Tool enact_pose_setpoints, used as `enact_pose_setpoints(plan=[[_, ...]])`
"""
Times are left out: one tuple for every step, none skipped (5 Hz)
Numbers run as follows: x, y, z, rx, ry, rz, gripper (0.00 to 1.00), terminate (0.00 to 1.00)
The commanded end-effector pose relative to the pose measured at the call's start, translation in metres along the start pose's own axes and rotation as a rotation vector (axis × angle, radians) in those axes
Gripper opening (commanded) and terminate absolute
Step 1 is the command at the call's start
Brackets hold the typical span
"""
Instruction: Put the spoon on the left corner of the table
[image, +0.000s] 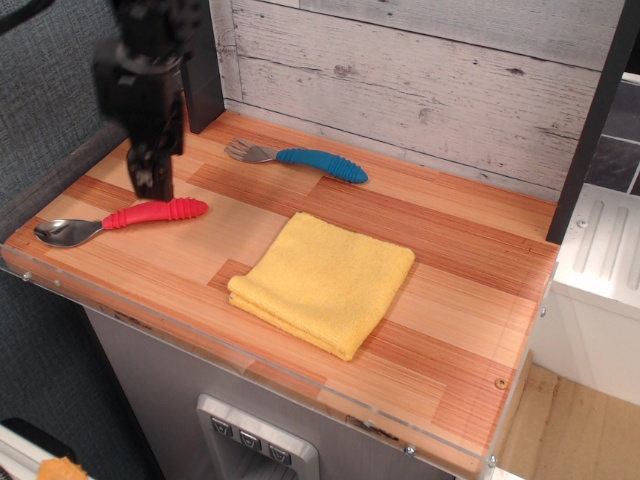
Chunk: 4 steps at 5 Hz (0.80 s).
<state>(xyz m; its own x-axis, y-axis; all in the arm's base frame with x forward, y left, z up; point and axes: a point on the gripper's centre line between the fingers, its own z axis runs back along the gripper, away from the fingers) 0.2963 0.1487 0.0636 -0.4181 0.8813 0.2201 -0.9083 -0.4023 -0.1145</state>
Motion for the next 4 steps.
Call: enact_pose_setpoints(plan=[[-0.024, 0.023, 0.043, -0.025, -0.024, -0.293, 1.0, 0.0], [-0.025, 0.05, 0.06, -0.024, 0.002, -0.417, 1.0, 0.0], [-0.02, 0.079, 0.076, -0.06, 0.035, -0.606, 1.0, 0.0], [-0.01, 0.098, 0.086, -0.104, 0.161, -0.844, 1.0, 0.0]])
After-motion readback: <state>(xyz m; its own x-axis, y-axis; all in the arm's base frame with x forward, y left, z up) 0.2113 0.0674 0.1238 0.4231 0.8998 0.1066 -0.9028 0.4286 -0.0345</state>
